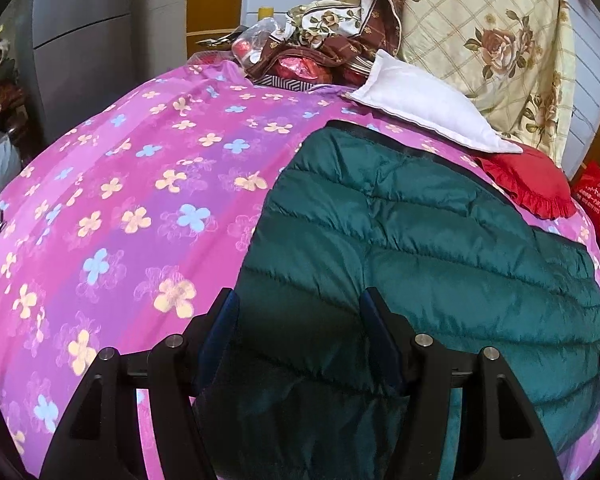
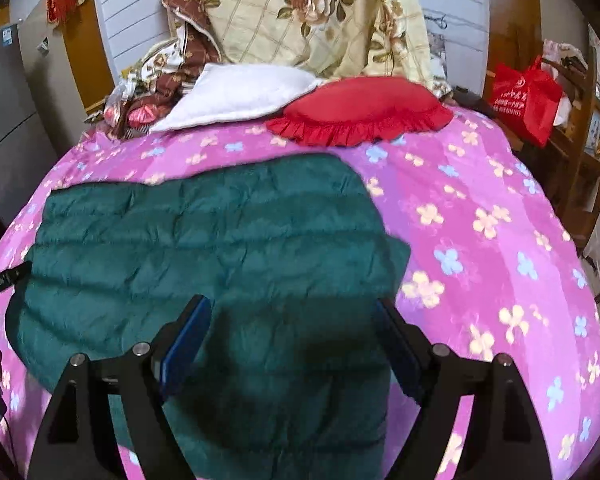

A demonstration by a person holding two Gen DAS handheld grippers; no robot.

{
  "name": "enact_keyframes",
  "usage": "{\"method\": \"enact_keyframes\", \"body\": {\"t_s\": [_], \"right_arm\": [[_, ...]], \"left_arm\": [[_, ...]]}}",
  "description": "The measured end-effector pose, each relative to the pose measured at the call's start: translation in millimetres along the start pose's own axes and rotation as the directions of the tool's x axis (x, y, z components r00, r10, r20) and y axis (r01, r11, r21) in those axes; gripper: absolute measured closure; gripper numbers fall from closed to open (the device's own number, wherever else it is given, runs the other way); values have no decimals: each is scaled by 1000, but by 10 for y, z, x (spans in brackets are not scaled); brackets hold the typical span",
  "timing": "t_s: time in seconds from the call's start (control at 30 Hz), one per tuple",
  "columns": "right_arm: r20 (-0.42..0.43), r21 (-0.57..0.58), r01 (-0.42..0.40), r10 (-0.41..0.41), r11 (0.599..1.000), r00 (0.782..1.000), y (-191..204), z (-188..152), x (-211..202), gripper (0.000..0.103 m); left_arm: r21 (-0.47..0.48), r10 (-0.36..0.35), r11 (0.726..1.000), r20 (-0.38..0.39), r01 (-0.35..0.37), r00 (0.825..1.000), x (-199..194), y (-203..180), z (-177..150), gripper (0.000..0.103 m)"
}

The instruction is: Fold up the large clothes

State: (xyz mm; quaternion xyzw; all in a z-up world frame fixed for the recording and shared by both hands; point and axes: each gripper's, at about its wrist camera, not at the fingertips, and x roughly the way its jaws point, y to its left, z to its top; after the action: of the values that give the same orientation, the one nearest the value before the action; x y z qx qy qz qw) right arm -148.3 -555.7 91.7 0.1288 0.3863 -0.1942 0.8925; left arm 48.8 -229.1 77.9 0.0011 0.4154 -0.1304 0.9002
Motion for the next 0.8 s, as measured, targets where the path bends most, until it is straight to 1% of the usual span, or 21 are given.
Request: {"method": "enact_keyframes", "body": {"t_s": [0.07,0.1,0.2,0.27,0.33,0.6,0.73,0.8], "right_arm": [[-49,-4,34,-34,999,998,-8,-59,152,18],[-54,10,28,-27,1000,998,-23,-70,186,17],[-35,66,14,-11,998,999,-62,-47,137,16],[-27,78,-4,6,997,1000,-68,-39,91,12],[-31,81,-13,16,997,999,-71,-49,58,10],[-36,73,-6,8,997,999,-71,-84,26,9],[-36,65,-7,9,998,999,-58,-83,34,9],[-35,67,-1,3,998,999,-75,-74,50,7]], "left_arm": [[3,1,1000,-5,-1,1000,-25,-17,-19,47],[1,-1,1000,-7,1,1000,-37,-16,-24,47],[-10,-8,1000,-10,8,1000,-64,2,-40,47],[-13,-10,1000,-13,10,1000,-73,11,-45,47],[-17,-11,1000,-13,11,1000,-77,15,-51,47],[-22,-15,1000,-17,14,1000,-72,15,-58,47],[-38,-37,999,-20,36,999,-63,60,-46,47],[-46,-51,998,-27,50,998,-40,92,-32,47]]}}
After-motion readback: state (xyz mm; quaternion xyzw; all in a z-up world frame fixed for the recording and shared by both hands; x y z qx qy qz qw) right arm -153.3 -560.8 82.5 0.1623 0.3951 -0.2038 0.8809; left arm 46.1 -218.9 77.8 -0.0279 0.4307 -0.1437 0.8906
